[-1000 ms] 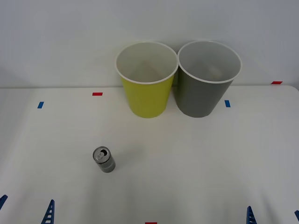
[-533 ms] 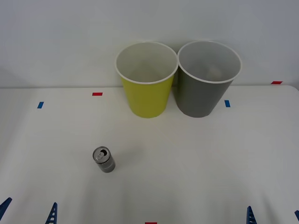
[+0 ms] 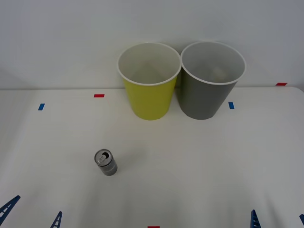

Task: Put cans in the gray bin and PET bottles in the light green bin.

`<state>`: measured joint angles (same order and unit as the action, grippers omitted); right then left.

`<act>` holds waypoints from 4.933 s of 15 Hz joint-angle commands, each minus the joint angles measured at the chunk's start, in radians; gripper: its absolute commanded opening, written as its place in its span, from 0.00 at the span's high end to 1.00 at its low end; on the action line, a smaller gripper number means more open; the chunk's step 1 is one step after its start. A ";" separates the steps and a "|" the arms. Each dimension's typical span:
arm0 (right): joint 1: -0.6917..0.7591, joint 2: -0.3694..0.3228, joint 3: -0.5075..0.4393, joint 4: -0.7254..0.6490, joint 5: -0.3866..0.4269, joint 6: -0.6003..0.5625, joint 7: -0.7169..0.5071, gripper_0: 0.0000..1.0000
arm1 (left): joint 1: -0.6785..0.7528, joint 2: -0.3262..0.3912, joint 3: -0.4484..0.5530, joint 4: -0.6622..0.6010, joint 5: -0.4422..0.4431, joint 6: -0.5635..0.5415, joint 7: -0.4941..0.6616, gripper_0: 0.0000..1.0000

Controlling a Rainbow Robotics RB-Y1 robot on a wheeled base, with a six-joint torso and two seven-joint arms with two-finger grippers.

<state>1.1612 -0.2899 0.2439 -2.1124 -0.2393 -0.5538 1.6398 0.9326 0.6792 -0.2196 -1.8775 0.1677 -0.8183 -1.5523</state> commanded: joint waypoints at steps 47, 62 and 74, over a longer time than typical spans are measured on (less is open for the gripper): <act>0.000 0.000 0.000 0.000 0.000 0.000 0.000 0.00 | -0.939 0.088 -0.633 0.437 0.358 0.084 -0.029 0.43; 0.000 0.000 0.000 0.000 0.000 0.000 0.000 0.00 | -0.908 0.109 -0.567 0.307 0.338 0.242 -0.066 1.00; 0.000 0.000 0.000 0.000 0.000 0.000 0.000 0.00 | -0.762 0.122 -0.211 -0.321 0.282 1.009 -0.088 0.99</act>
<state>1.1612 -0.2899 0.2439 -2.1123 -0.2393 -0.5538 1.6398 0.1700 0.8092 -0.4725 -2.1378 0.4515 0.1091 -1.6347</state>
